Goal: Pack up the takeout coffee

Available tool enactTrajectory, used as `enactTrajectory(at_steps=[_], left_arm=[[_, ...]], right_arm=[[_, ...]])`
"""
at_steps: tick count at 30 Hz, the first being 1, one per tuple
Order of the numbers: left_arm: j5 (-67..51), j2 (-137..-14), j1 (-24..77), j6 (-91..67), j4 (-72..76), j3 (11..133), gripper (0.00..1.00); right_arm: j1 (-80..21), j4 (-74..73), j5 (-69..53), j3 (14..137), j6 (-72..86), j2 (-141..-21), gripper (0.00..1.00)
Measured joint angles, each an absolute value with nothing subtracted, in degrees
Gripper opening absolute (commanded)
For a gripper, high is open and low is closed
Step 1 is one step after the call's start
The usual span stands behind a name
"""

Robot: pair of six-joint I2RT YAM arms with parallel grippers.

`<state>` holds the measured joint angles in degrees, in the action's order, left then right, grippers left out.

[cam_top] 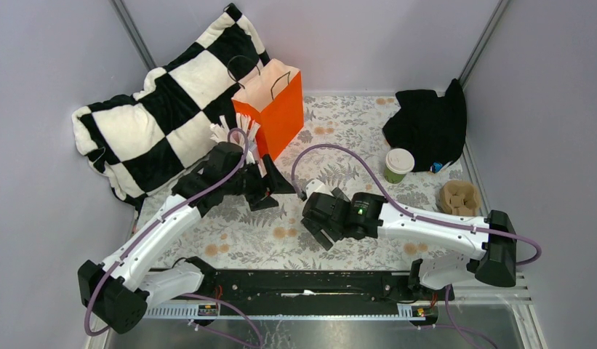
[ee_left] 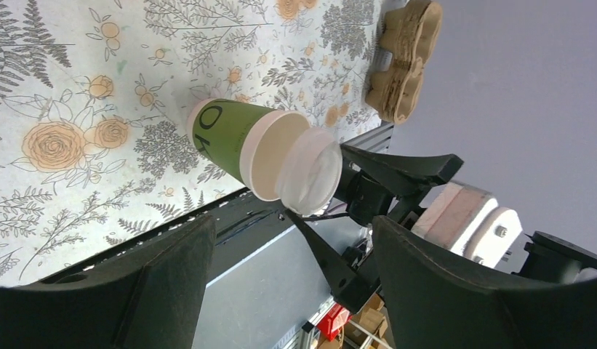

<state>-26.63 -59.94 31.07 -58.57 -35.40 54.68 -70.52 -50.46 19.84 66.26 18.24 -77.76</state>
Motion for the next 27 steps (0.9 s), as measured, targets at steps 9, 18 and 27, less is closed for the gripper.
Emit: enactTrajectory(at_steps=[9, 18, 27], left_arm=[[-26.7, -63.5, 31.1, -55.7, -37.7, 56.2, 0.83], [-26.7, -63.9, 31.1, -54.6, -37.8, 56.2, 0.83], [-26.8, -64.6, 31.1, -54.3, -37.9, 56.3, 0.84]], right_arm=[[-70.5, -46.8, 22.9, 64.7, 18.7, -77.8, 0.89], [-70.5, -44.2, 22.9, 64.0, 18.7, -77.9, 0.92], [-70.5, -43.6, 22.9, 63.1, 18.7, -77.9, 0.94]])
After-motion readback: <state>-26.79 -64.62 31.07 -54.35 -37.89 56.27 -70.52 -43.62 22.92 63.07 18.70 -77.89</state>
